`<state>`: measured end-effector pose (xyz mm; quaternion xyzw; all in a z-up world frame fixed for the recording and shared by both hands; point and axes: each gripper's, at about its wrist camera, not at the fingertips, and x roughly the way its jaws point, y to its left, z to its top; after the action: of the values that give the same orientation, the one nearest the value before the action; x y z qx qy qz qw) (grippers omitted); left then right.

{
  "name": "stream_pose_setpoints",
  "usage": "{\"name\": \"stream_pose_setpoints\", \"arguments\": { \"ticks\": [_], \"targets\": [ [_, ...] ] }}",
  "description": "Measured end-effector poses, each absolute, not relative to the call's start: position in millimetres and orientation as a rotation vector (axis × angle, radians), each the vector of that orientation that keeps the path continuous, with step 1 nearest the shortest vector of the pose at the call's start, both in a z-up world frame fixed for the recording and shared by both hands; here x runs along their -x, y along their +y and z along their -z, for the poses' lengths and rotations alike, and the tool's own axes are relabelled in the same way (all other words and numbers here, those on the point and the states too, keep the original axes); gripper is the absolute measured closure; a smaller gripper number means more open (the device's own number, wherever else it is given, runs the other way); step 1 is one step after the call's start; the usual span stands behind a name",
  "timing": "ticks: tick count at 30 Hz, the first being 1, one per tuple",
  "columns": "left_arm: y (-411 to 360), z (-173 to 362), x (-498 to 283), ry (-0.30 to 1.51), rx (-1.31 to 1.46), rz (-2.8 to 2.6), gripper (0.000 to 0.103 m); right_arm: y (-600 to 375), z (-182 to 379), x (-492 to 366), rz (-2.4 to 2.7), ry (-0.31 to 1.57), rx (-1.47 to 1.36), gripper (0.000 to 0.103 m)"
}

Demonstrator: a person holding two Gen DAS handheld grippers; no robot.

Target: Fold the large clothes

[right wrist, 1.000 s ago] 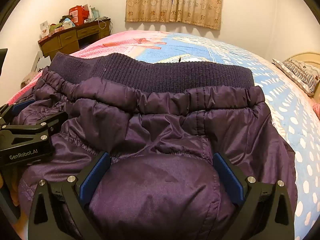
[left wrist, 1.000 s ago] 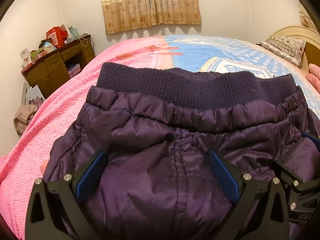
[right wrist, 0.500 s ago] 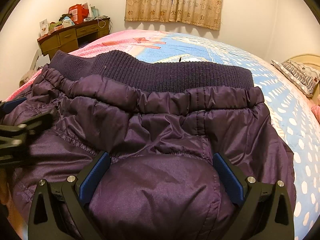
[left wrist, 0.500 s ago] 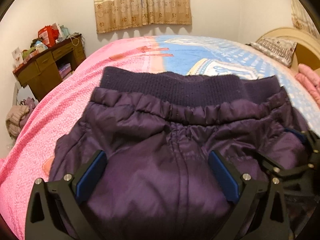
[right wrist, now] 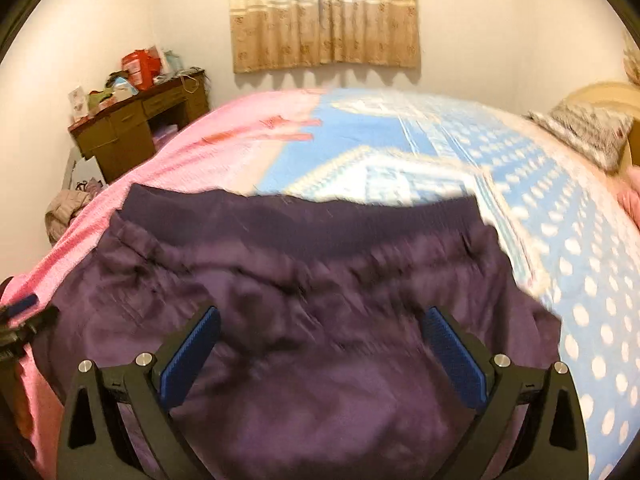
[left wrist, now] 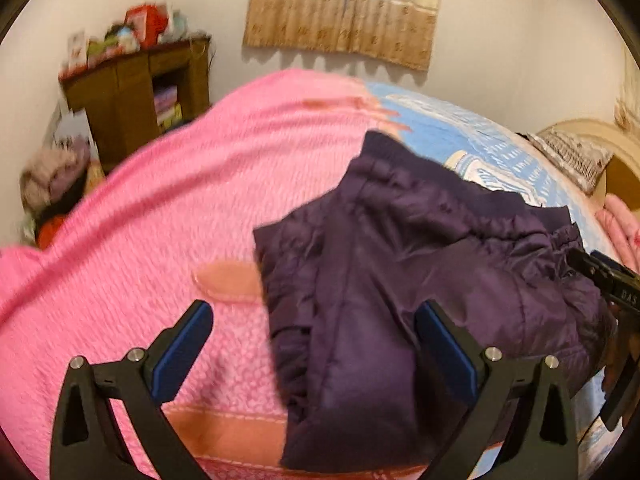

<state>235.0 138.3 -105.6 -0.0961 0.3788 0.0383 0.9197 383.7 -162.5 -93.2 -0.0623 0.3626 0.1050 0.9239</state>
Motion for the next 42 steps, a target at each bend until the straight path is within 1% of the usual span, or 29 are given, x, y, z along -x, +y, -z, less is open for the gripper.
{"name": "stream_pose_setpoints", "arguments": {
  "ticks": [2, 5, 9, 13, 16, 23, 29, 34, 38, 39, 40, 41, 42],
  "targets": [
    [139, 114, -234, 0.794, 0.25, -0.057, 0.0, -154, 109, -403, -0.203, 0.813, 0.161, 0.001],
    [140, 120, -236, 0.792, 0.309, -0.02, 0.0, -154, 134, -428, -0.194, 0.893, 0.134, 0.001],
    [149, 130, -243, 0.827, 0.405, 0.059, 0.0, -150, 143, -444, -0.19, 0.916, 0.145, 0.001],
    [156, 146, -253, 0.855, 0.525, 0.136, 0.0, -150, 149, -442, -0.177, 0.88, 0.156, 0.001],
    [154, 145, -255, 0.845, 0.518, 0.145, 0.0, -153, 148, -439, -0.173, 0.864, 0.159, 0.001],
    [169, 144, -245, 0.838, 0.628, 0.188, 0.0, -150, 148, -429, -0.155, 0.844, 0.189, 0.001],
    [162, 142, -261, 0.898, 0.595, 0.169, 0.0, -157, 138, -428, -0.177, 0.883, 0.152, 0.001],
    [165, 142, -265, 0.892, 0.592, 0.223, 0.0, -174, 110, -377, -0.224, 0.74, 0.041, 0.001],
    [170, 144, -263, 0.844, 0.613, 0.262, 0.0, -152, 133, -364, -0.198, 0.691, 0.244, 0.001],
    [170, 144, -263, 0.836, 0.622, 0.29, 0.001, -150, 137, -364, -0.192, 0.681, 0.253, 0.001],
    [169, 145, -263, 0.836, 0.637, 0.331, 0.012, -150, 140, -365, -0.183, 0.672, 0.247, 0.001],
    [166, 146, -264, 0.838, 0.663, 0.381, 0.018, -150, 141, -364, -0.176, 0.662, 0.245, 0.001],
    [165, 147, -264, 0.836, 0.696, 0.433, 0.019, -150, 142, -363, -0.174, 0.654, 0.244, 0.001]
  ]
}}
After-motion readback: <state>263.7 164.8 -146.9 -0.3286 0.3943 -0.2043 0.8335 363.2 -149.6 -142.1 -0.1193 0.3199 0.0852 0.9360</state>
